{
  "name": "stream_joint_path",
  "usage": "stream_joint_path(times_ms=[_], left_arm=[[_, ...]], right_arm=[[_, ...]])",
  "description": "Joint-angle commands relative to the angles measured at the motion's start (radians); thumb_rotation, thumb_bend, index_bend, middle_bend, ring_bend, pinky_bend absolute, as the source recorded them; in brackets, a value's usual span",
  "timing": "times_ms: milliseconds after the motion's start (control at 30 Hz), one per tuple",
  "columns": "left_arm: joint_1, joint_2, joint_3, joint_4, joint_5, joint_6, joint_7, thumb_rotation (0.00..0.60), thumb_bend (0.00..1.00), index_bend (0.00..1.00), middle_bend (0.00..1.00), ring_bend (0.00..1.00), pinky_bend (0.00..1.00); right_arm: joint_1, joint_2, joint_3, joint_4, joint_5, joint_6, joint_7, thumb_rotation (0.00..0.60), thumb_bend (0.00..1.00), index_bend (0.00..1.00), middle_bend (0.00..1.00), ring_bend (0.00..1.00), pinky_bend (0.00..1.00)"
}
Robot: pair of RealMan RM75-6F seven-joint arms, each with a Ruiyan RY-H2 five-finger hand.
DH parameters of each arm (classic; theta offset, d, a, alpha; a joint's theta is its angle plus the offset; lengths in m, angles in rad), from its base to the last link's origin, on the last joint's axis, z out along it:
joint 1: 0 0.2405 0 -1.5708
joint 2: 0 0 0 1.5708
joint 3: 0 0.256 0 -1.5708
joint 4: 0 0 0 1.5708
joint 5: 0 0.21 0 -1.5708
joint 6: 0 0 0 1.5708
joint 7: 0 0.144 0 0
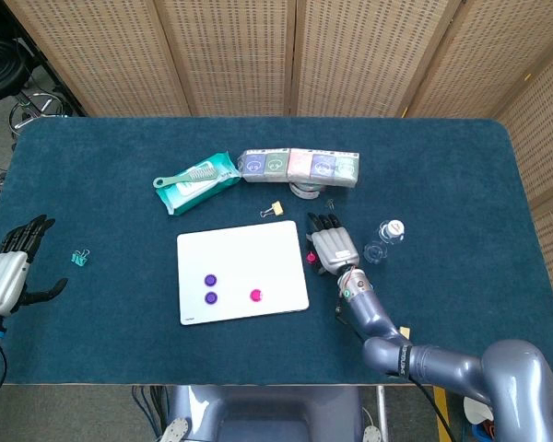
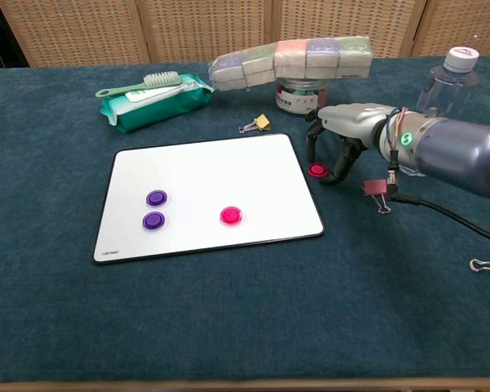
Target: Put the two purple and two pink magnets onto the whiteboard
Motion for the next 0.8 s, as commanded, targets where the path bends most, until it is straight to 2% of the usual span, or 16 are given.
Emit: stream_joint_path(times_ms=[33,533,800], left_arm=[[0.000,0.000,0.000,0.000,0.000,0.000,0.002,0.600,0.27,0.00,0.00,0.00,0.00],[-0.002,0.000,0.001,-0.001,-0.002,-0.008,0.002,0.600,0.27,0.00,0.00,0.00,0.00],[-0.002,-0.006,0.004,0.024,0.003,-0.013,-0.018,0.600,0.27,0.00,0.00,0.00,0.00]], right_arm=[[0.001,-0.001,0.000,0.003,0.003,-0.003,0.000,0.600,0.30,0.41,0.00,0.00,0.00],[0.000,-0.005,-0.003,0.019,0.012,-0.017,0.014,0.600,0.34,0.50,0.00,0.00,0.00],[-0.006,-0.005,0.002,0.010,0.001,-0.010,0.034,0.600,0.34,0.52,0.00,0.00,0.00]])
